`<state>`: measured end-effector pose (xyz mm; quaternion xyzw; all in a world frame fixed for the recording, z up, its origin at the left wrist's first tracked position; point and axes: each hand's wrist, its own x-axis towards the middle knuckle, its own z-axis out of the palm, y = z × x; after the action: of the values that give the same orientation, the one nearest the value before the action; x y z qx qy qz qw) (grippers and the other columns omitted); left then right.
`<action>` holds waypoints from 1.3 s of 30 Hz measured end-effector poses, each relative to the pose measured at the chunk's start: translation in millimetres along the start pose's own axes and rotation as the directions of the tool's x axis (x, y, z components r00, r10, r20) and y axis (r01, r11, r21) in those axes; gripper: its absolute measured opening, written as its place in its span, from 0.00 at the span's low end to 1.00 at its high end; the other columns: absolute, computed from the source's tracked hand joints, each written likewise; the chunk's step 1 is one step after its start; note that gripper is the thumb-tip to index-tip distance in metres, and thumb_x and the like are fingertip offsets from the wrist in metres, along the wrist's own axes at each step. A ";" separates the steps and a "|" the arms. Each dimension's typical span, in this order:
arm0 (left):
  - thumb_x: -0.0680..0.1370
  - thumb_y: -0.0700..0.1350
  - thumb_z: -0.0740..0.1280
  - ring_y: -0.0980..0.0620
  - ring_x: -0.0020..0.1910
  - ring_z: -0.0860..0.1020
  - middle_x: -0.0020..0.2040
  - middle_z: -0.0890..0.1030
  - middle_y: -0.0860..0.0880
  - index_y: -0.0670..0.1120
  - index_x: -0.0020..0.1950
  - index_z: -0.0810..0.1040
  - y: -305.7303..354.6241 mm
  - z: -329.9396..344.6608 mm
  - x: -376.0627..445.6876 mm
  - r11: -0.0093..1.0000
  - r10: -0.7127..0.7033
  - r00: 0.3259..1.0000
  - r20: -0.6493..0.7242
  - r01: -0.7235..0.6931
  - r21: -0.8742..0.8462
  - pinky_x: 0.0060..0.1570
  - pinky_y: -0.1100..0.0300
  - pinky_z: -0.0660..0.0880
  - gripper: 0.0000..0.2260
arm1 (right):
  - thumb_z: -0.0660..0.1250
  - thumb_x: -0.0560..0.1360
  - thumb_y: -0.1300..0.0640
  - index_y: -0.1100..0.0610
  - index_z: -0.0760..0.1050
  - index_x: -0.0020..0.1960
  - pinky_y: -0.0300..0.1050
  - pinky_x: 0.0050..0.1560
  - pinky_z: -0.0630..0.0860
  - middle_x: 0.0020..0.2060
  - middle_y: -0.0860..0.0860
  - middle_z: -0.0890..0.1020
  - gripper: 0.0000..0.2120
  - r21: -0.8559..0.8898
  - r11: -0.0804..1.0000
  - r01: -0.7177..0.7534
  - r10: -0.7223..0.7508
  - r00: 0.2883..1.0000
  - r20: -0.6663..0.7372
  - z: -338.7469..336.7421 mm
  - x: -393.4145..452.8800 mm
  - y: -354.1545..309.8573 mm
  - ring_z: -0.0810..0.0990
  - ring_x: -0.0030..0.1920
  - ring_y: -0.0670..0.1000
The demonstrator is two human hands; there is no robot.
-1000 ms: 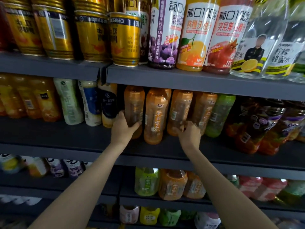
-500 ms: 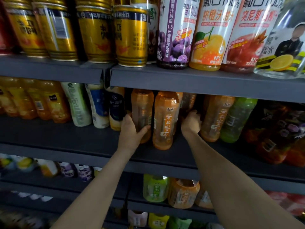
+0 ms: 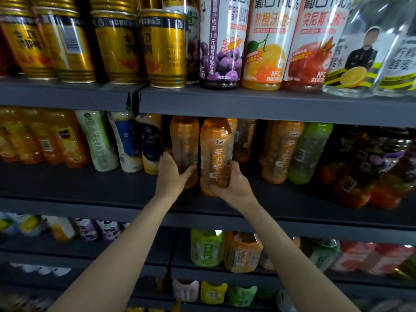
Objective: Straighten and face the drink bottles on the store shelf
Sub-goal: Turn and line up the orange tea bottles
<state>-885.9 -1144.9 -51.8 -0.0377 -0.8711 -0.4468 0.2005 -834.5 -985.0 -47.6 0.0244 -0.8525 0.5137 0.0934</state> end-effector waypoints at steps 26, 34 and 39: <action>0.72 0.49 0.72 0.42 0.62 0.68 0.59 0.69 0.39 0.35 0.63 0.64 3.3 -2.9 -1.6 1.000 0.000 1.000 0.006 0.000 0.021 0.61 0.50 0.68 0.28 | 0.69 0.75 0.58 0.63 0.57 0.70 0.57 0.60 0.73 0.62 0.63 0.74 0.31 -0.216 0.939 -0.268 0.179 0.917 -0.356 -26.2 78.2 25.6 0.74 0.61 0.64; 0.73 0.48 0.71 0.44 0.62 0.68 0.59 0.69 0.41 0.37 0.64 0.64 4.6 -3.0 -1.5 1.000 -0.015 1.000 0.013 0.015 0.006 0.59 0.54 0.68 0.27 | 0.66 0.77 0.57 0.63 0.51 0.74 0.54 0.62 0.70 0.67 0.64 0.68 0.34 -0.262 0.906 -0.333 0.245 0.916 -0.318 -26.6 93.5 30.0 0.71 0.65 0.63; 0.73 0.49 0.72 0.44 0.62 0.69 0.59 0.69 0.41 0.37 0.65 0.64 8.2 -3.8 -5.8 1.000 -0.030 1.000 0.008 0.030 0.011 0.62 0.51 0.69 0.28 | 0.68 0.76 0.59 0.65 0.58 0.71 0.50 0.57 0.72 0.63 0.63 0.74 0.30 -0.293 0.927 -0.232 0.140 0.942 -0.305 -17.4 56.0 45.1 0.74 0.63 0.62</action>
<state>-877.3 -1142.3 -45.7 -0.0254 -0.8746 -0.4450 0.1907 -893.3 -945.4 -68.7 -0.1456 -0.9021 0.3711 0.1655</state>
